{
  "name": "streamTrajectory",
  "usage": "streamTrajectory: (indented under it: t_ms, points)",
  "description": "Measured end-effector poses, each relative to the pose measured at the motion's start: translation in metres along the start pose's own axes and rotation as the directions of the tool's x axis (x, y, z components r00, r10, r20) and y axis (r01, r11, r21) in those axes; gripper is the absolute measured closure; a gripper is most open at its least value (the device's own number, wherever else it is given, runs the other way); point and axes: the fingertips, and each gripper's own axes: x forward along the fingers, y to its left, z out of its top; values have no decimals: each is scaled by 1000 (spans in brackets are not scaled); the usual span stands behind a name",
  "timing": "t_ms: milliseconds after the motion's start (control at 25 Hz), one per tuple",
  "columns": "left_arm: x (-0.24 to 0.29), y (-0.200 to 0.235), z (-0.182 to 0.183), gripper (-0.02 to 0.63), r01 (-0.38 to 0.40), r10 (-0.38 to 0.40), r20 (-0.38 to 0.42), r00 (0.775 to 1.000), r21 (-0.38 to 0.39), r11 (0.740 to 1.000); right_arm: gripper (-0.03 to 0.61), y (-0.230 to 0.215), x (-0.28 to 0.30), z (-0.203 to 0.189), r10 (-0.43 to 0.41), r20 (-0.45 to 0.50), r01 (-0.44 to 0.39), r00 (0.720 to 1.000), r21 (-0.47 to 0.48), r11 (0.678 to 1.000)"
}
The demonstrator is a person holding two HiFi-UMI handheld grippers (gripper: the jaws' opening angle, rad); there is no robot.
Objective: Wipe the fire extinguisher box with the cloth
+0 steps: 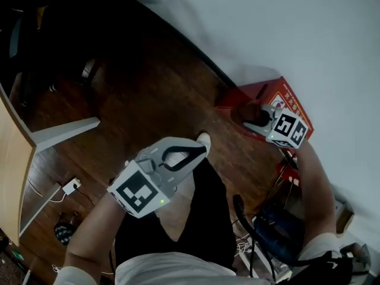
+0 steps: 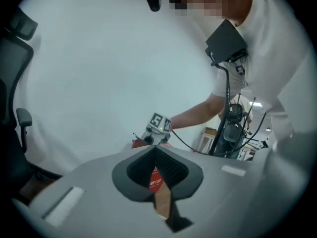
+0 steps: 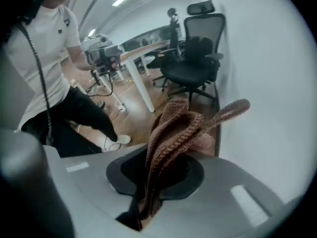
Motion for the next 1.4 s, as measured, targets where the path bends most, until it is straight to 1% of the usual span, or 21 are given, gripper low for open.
streamTrajectory:
  t_ms: [40,120,160,200,240,280,320,400,480,560,600,640,760,880,1000,1040,1120,1200,1320,1400]
  points:
    - [4,6,8,614,-17,17,1,1000,0,1000,525,-14,-18,7,14,-40,-17,999,-73,997]
    - [17,23,21,614,-55,55,-4,998,-6,998,525,-46,-43,14,39,-138,-68,990,-207,976]
    - [24,31,27,614,-72,72,-3,997,-15,997,526,-58,-50,12,58,-203,-111,977,-264,958]
    - [32,40,33,614,-91,91,6,996,-35,995,525,-70,-52,4,78,-278,-166,957,-308,937]
    - [41,51,39,614,-116,117,16,993,-55,992,525,-83,-53,-6,96,-357,-225,929,-339,914]
    - [48,62,44,614,-142,143,18,990,-72,987,525,-95,-52,-19,115,-435,-286,893,-353,891]
    - [55,70,48,614,-168,170,17,985,-91,982,526,-103,-49,-34,138,-509,-352,850,-352,867]
    - [69,84,52,614,-217,223,27,974,-134,967,526,-115,-38,-63,202,-622,-478,757,-316,820]
    - [83,100,50,614,-245,252,22,968,-159,956,526,-120,-23,-84,277,-694,-584,665,-253,771]
    - [95,110,42,614,-249,254,6,967,-178,952,526,-120,-7,-108,327,-748,-660,578,-193,726]
    - [100,113,37,614,-250,255,2,967,-191,949,525,-120,1,-120,339,-769,-687,541,-172,706]
    - [105,116,33,614,-254,261,5,965,-207,945,525,-121,10,-131,342,-789,-706,511,-158,690]
    - [111,125,19,614,-262,270,4,963,-229,937,526,-130,40,-157,324,-834,-739,446,-139,659]
    - [109,131,-2,614,-273,278,-19,961,-257,927,526,-133,73,-177,338,-851,-759,403,-105,642]
    - [109,138,-27,614,-300,300,-46,953,-305,904,526,-139,110,-193,362,-857,-773,368,-66,631]
    - [110,140,-34,614,-302,303,-47,952,-323,897,526,-140,121,-201,363,-862,-775,355,-53,630]
    - [114,147,-45,614,-300,303,-47,952,-337,892,526,-147,145,-218,347,-876,-769,335,-41,638]
    - [115,156,-55,614,-302,300,-59,952,-338,891,526,-158,171,-231,314,-892,-761,325,-49,647]
    - [114,170,-69,614,-305,303,-64,951,-357,883,526,-174,213,-250,248,-910,-746,331,-91,660]
    - [113,180,-80,614,-305,305,-59,950,-368,878,526,-187,239,-266,197,-928,-723,315,-100,684]
